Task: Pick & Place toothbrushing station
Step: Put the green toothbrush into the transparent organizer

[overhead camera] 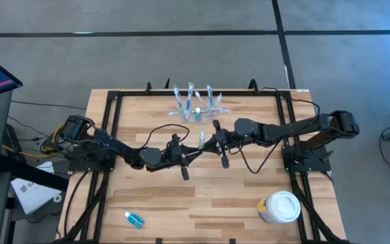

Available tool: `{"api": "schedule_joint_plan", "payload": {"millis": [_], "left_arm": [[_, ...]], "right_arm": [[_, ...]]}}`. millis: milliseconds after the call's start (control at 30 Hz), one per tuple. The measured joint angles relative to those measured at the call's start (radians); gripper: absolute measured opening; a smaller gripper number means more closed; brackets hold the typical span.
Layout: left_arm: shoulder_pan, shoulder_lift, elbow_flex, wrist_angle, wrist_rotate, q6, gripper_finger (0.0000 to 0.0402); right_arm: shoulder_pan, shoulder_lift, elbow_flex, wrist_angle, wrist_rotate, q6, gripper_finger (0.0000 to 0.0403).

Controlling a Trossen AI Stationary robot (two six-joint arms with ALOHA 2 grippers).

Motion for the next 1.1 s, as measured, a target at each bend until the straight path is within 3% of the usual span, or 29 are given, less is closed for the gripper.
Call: {"api": "schedule_joint_plan", "payload": {"millis": [233,567,867,1100], "left_arm": [[-0.001,-0.033,-0.017,-0.009,0.001,0.020,0.0075],[0.012,-0.255,-0.113,-0.002,0.012,0.086,0.0079],[0.096,-0.253,-0.103,-0.008,0.243,0.110,0.0079],[0.098,-0.253,-0.057,-0.004,0.271,0.207,0.0081]], "right_arm": [[-0.007,-0.001,0.001,-0.029,-0.002,0.000,0.0012],[-0.015,0.000,0.001,-0.024,-0.001,0.000,0.0012],[-0.029,0.000,0.001,-0.017,0.001,0.000,0.0012],[-0.042,0.000,0.001,-0.022,0.001,0.000,0.0012]]}}
